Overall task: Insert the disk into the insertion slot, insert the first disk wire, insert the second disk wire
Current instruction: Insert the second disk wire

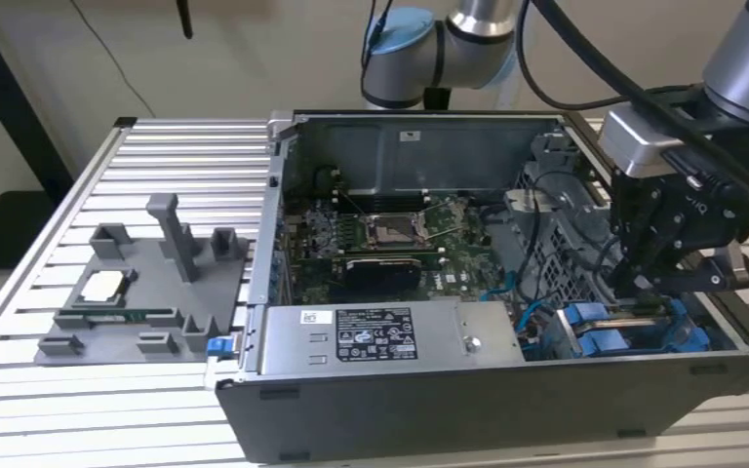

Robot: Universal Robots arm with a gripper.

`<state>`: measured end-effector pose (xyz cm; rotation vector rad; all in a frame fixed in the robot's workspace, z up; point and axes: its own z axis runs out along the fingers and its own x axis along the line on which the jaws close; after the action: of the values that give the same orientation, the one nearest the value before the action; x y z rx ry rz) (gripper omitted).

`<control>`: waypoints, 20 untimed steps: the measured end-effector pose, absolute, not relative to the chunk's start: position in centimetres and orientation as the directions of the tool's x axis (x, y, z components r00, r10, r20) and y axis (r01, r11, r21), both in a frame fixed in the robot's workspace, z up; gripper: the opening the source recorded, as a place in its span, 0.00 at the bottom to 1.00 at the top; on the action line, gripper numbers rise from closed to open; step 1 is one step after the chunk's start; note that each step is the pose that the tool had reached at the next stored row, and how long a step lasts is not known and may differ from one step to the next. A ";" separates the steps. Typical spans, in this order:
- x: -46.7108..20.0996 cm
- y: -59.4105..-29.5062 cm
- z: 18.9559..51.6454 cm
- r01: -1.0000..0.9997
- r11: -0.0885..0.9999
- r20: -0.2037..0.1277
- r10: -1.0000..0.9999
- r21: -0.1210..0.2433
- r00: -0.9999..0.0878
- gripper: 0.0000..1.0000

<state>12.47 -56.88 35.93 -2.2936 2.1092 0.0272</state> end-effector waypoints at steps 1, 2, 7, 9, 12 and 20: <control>12.7 -56.9 35.8 -0.996 -0.084 -0.030 -0.996 -0.007 0.084 0.16; 12.9 -56.9 35.7 -0.996 -0.085 -0.030 -0.996 -0.007 0.085 0.16; 13.3 -56.9 35.1 -0.996 -0.090 -0.030 -0.995 -0.007 0.091 0.16; 13.4 -56.8 34.9 -0.996 -0.093 -0.030 -0.995 -0.007 0.094 0.16; 13.5 -56.8 34.7 -0.995 -0.097 -0.030 -0.995 -0.007 0.097 0.16; 13.8 -56.7 34.4 -0.995 -0.100 -0.031 -0.995 -0.007 0.100 0.16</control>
<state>13.80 -56.72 34.43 -2.3102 2.0902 0.0280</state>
